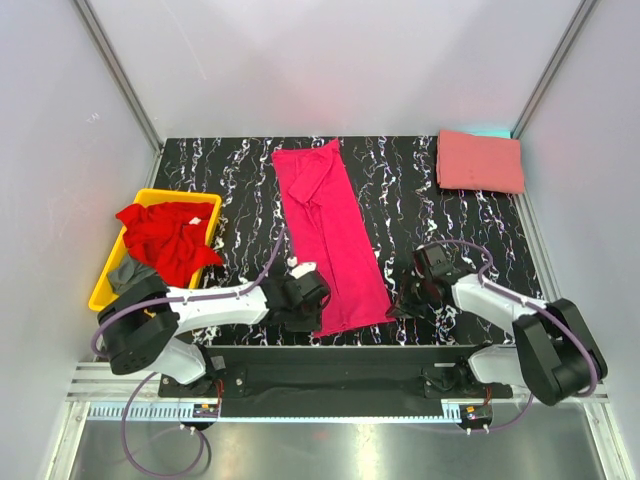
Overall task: Fold and stack the t-shirts
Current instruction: Fold the tshirt
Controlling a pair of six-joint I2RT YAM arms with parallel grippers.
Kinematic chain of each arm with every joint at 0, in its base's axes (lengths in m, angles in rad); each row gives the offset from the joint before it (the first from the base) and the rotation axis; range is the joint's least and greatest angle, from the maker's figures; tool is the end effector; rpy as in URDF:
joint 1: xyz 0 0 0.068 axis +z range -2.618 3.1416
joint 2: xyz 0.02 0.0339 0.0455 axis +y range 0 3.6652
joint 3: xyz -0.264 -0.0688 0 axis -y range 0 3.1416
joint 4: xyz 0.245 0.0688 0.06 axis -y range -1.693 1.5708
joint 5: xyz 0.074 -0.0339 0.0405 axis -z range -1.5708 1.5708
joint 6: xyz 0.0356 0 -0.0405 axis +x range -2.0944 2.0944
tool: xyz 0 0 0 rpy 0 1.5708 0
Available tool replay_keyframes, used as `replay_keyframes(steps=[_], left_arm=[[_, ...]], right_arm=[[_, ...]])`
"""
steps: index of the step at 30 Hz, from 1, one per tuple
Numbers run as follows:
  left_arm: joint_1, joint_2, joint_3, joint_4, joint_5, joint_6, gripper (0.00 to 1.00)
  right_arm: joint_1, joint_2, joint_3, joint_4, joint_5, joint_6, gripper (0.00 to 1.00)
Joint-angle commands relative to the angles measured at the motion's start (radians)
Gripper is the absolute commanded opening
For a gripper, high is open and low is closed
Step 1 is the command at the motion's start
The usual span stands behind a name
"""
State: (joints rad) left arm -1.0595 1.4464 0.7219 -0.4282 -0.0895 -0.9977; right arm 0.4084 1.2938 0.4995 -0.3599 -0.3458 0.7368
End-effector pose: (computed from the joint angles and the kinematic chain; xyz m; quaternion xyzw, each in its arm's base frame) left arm 0.1275 -0.2208 0.1580 0.0209 0.9771 -0.1550 0.1445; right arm 0.1841 0.0928 0.1364 0.1224 0.9566 0.2518 0.0800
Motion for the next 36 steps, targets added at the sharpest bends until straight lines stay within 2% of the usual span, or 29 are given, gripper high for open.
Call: replay_keyframes(steps=[1, 3, 5, 9, 13, 17, 21, 22, 23, 26, 30, 33, 36], left_arm=[[0.000, -0.024, 0.031, -0.226, -0.174, -0.033, 0.44], [0.001, -0.046, 0.037, -0.262, -0.203, -0.019, 0.45], [0.001, -0.049, 0.047, -0.265, -0.200, -0.007, 0.46], [-0.016, -0.069, 0.082, -0.225, -0.147, -0.033, 0.47], [-0.019, -0.202, 0.041, -0.022, -0.041, -0.025, 0.50], [-0.004, -0.207, -0.016, 0.094, 0.002, -0.024, 0.50], [0.029, -0.173, -0.074, 0.212, 0.060, -0.051, 0.39], [0.032, -0.159, -0.096, 0.244, 0.079, -0.061, 0.29], [0.035, -0.152, -0.105, 0.246, 0.083, -0.082, 0.25], [0.035, -0.127, -0.130, 0.233, 0.076, -0.119, 0.12], [0.033, -0.101, -0.202, 0.293, 0.097, -0.183, 0.00], [0.009, -0.077, -0.237, 0.310, 0.106, -0.231, 0.00], [-0.010, -0.041, -0.222, 0.252, 0.091, -0.229, 0.00]], right_arm=[[0.015, -0.075, -0.003, -0.088, 0.123, 0.045, 0.00], [0.017, -0.100, 0.010, -0.140, 0.152, 0.049, 0.01], [0.018, -0.107, 0.008, -0.128, 0.140, 0.055, 0.13], [0.018, -0.097, 0.010, -0.088, 0.079, 0.091, 0.13], [0.020, -0.168, 0.094, -0.146, 0.067, 0.087, 0.15], [0.024, -0.159, 0.171, -0.142, 0.024, 0.050, 0.15], [0.105, -0.131, 0.191, -0.045, -0.042, 0.053, 0.05], [0.130, -0.119, 0.201, -0.006, -0.053, 0.055, 0.03], [0.150, -0.104, 0.209, 0.012, -0.065, 0.053, 0.00], [0.220, -0.039, 0.223, 0.077, -0.105, 0.041, 0.00], [0.253, 0.066, 0.194, 0.212, -0.175, 0.052, 0.00], [0.263, 0.125, 0.175, 0.317, -0.222, 0.062, 0.00], [0.279, 0.188, 0.166, 0.387, -0.249, 0.052, 0.00]])
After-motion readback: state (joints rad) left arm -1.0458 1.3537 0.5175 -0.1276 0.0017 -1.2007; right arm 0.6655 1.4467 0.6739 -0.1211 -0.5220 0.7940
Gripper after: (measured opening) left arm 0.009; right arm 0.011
